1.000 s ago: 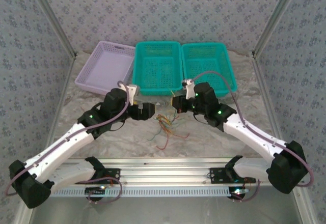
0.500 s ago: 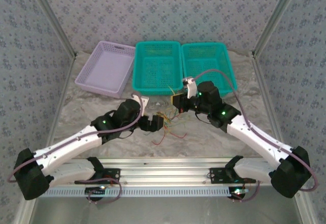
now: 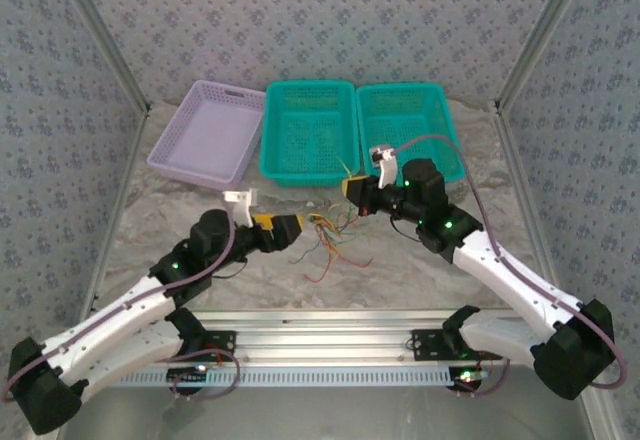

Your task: Untangle the cables

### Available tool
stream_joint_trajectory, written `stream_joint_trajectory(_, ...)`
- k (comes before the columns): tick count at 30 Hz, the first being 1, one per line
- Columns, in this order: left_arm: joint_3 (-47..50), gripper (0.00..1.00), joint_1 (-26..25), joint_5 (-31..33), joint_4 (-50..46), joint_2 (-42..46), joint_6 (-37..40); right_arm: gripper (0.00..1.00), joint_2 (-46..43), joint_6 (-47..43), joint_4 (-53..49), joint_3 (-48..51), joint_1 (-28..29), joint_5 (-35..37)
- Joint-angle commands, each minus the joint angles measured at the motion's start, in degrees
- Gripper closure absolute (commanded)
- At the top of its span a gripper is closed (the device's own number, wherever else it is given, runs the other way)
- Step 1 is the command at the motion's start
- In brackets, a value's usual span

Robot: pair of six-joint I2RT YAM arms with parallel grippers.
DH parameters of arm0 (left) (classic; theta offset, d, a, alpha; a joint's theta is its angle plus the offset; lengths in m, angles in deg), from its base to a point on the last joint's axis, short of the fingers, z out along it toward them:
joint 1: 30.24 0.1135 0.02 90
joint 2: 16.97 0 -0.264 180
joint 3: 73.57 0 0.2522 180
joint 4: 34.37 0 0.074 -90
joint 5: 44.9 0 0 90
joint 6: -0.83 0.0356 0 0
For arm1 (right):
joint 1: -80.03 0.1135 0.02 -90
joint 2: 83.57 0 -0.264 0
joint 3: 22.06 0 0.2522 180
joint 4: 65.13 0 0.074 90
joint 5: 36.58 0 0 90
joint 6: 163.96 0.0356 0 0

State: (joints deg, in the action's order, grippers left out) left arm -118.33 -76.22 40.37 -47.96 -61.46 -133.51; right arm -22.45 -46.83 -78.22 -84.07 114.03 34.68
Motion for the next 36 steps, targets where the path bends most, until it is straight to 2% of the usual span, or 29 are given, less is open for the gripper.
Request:
stream_joint_trajectory(1,0.1,0.0,-2.1,-3.2,1.5,-0.2,2.6,1.0,-1.7,3.4,1.4,-2.9,-0.9,2.4)
stream_joint_trajectory(8,1.5,0.03,-4.6,-4.5,-0.4,-4.1,7.1,1.0,-3.0,6.3,-0.7,-6.1,-2.1,1.5)
stream_joint_trajectory(17,2.7,0.07,-4.7,0.3,-2.6,-4.3,8.9,1.0,-5.5,6.6,-4.4,-9.2,-2.5,0.2)
stream_joint_trajectory(23,2.1,0.05,-4.6,3.8,-3.4,-4.4,8.2,1.0,-5.2,7.1,-4.7,-9.4,-2.3,-2.6)
stream_joint_trajectory(27,3.8,0.03,-4.7,3.6,0.5,-3.1,5.5,1.0,-4.9,7.3,-4.5,-9.0,-2.1,-3.4)
stream_joint_trajectory(31,3.7,0.1,-4.7,0.6,2.7,-3.9,4.7,1.0,-4.2,7.6,-4.2,-9.1,-1.6,-3.7)
stream_joint_trajectory(36,2.8,0.23,-4.7,-1.4,2.3,-6.2,5.0,1.0,-3.3,7.8,-4.0,-9.7,-1.0,-4.0)
